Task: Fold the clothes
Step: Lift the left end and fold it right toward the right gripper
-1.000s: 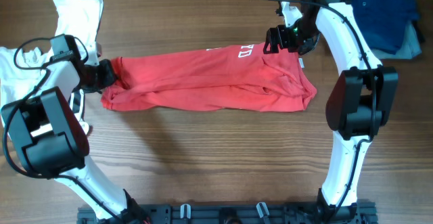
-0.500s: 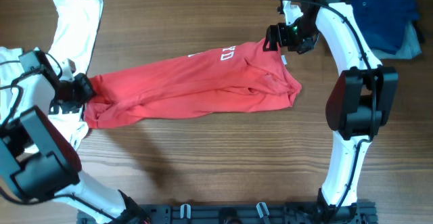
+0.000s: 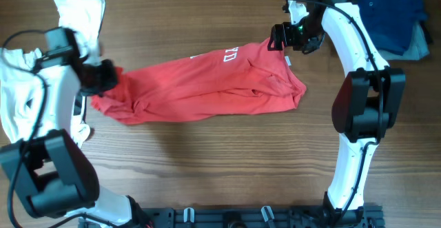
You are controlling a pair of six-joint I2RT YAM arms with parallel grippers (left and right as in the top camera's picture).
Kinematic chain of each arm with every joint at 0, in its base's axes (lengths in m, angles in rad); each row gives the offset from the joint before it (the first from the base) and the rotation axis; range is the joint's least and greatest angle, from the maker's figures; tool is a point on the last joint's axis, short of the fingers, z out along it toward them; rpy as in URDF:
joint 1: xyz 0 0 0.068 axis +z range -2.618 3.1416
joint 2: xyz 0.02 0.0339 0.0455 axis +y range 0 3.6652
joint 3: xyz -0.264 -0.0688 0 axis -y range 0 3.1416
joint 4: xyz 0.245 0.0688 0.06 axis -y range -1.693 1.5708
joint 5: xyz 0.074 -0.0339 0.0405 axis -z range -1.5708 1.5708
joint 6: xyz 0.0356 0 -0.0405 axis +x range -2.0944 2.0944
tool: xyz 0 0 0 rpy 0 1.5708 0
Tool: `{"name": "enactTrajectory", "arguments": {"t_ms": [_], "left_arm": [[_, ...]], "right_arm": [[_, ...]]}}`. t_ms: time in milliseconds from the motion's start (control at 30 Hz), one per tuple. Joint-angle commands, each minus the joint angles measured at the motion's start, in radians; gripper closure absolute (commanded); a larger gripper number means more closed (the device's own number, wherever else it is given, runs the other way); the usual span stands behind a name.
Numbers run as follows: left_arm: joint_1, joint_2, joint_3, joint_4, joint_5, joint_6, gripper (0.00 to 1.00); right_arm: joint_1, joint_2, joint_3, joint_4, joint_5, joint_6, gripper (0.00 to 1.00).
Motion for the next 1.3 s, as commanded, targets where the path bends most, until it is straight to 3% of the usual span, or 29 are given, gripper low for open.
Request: {"name": "enactTrajectory", "arguments": {"t_ms": [0, 367, 900, 1000, 1033, 1067, 1167, 1267], "left_arm": [[-0.134, -0.019, 0.017, -0.007, -0.003, -0.048, 0.96], [-0.348, -0.015, 0.017, 0.108, -0.01, -0.231, 0.96], [-0.472, 0.055, 0.017, 0.238, 0.002, -0.286, 0.96], [-0.488, 0.054, 0.017, 0.248, 0.01, -0.286, 0.79], [-0.495, 0.054, 0.017, 0.252, 0.013, -0.286, 0.54], [-0.502, 0.054, 0.017, 0.256, 0.013, -0.286, 0.39], [-0.512, 0.054, 0.017, 0.272, 0.012, -0.282, 0.13], [-0.507, 0.051, 0.018, 0.286, 0.005, -0.282, 0.06]], "right_arm": [[0.0, -0.029, 0.012, -0.005, -0.002, 0.003, 0.13], [0.0, -0.029, 0.012, 0.002, -0.002, -0.011, 0.13], [0.0, -0.029, 0.012, 0.002, -0.001, -0.024, 0.13], [0.0, -0.029, 0.012, 0.002, -0.001, -0.023, 0.12], [0.0, -0.029, 0.012, 0.002, -0.001, -0.024, 0.12], [0.0, -0.029, 0.012, 0.002, -0.001, -0.024, 0.12], [0.0, -0.029, 0.012, 0.002, -0.001, -0.023, 0.12], [0.0, -0.029, 0.012, 0.003, -0.001, -0.023, 0.12]]}}
